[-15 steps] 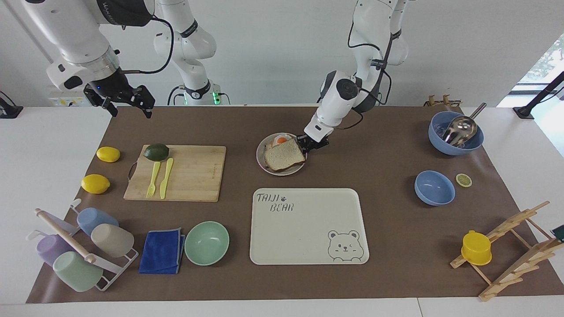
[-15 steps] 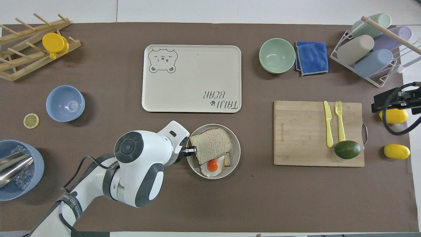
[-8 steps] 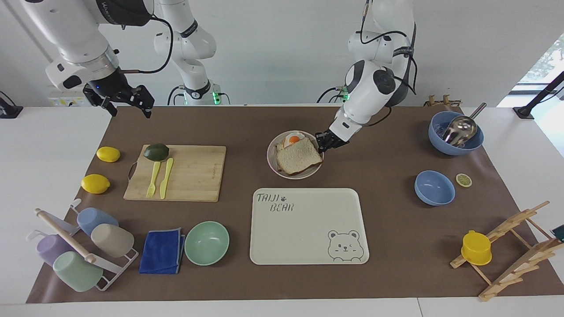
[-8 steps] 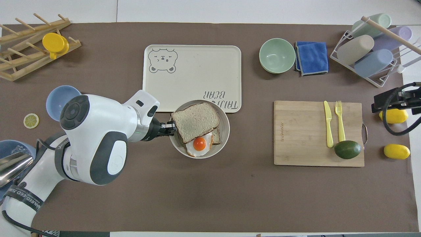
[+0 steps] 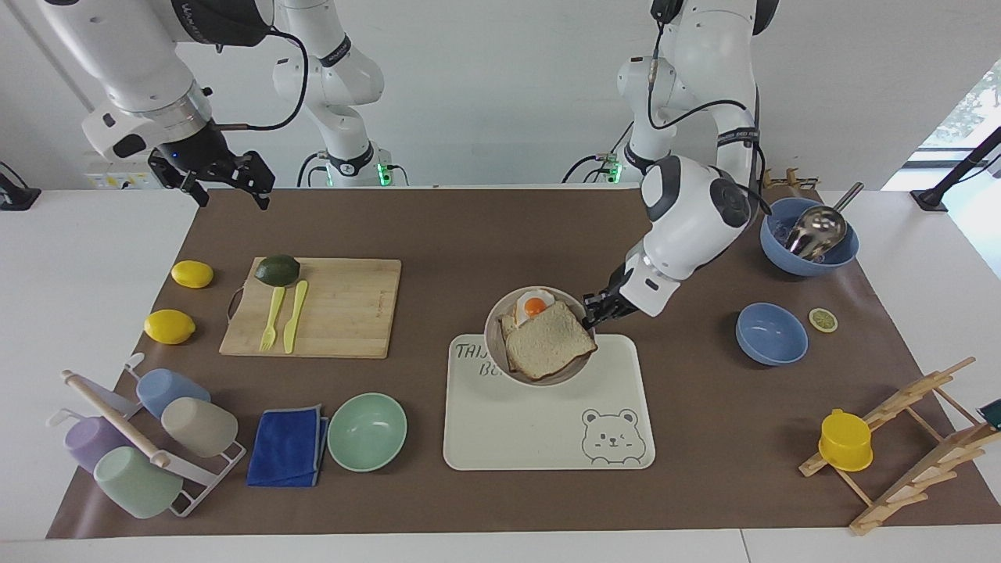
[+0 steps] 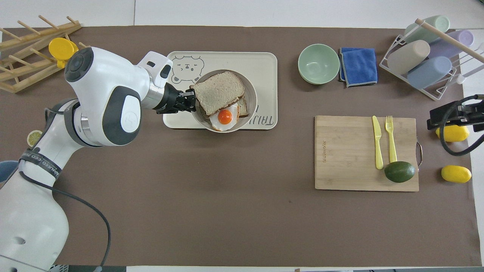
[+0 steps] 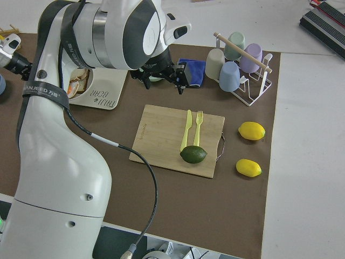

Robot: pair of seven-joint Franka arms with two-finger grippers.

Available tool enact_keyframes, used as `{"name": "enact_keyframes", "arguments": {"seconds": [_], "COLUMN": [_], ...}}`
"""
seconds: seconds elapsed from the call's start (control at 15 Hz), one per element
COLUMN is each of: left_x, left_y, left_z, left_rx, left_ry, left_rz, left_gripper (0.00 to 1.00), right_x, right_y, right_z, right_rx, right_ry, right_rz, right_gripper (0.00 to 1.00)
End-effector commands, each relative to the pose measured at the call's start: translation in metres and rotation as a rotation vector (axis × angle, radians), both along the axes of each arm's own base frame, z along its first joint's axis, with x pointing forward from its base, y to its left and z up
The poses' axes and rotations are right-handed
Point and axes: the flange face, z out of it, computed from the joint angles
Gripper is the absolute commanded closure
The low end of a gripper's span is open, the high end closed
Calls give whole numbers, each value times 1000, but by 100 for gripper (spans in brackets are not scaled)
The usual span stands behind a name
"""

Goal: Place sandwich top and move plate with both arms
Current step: 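Slide the white plate with the left gripper onto the bear tray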

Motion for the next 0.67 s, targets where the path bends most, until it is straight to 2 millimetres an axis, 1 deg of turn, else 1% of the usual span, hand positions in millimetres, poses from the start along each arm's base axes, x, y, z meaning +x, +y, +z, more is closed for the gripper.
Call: {"name": "enact_keyframes", "arguments": {"seconds": [0.0,0.13,0.2,0.33,0.4,0.47,0.53,0.6], "left_x": [40,44,45,46,44,40,37,36], "left_y": [15,14,14,15,14,13,13,13], "left_z": [-28,-35,-47,-48,-52,-62,-66,-66], "left_rx": [-7,5,11,12,13,19,23,23], "left_ry": [4,-41,-35,-42,-50,-68,-83,-83], "left_rz": [26,36,39,36,39,50,60,58], "left_gripper": [100,100,100,100,100,100,100,100], "right_x": [-5,-4,-4,-3,-3,-3,-3,-3], "right_y": [-3,-3,-4,-2,-2,-2,-1,-1], "right_z": [4,4,4,4,4,5,4,4], "right_rx": [12,11,11,10,10,10,10,10], "right_ry": [-3,-4,-4,-9,-9,-10,-9,-9], "right_rz": [12,12,12,15,15,15,17,17], "right_gripper": [0,0,0,0,0,0,0,0]}}
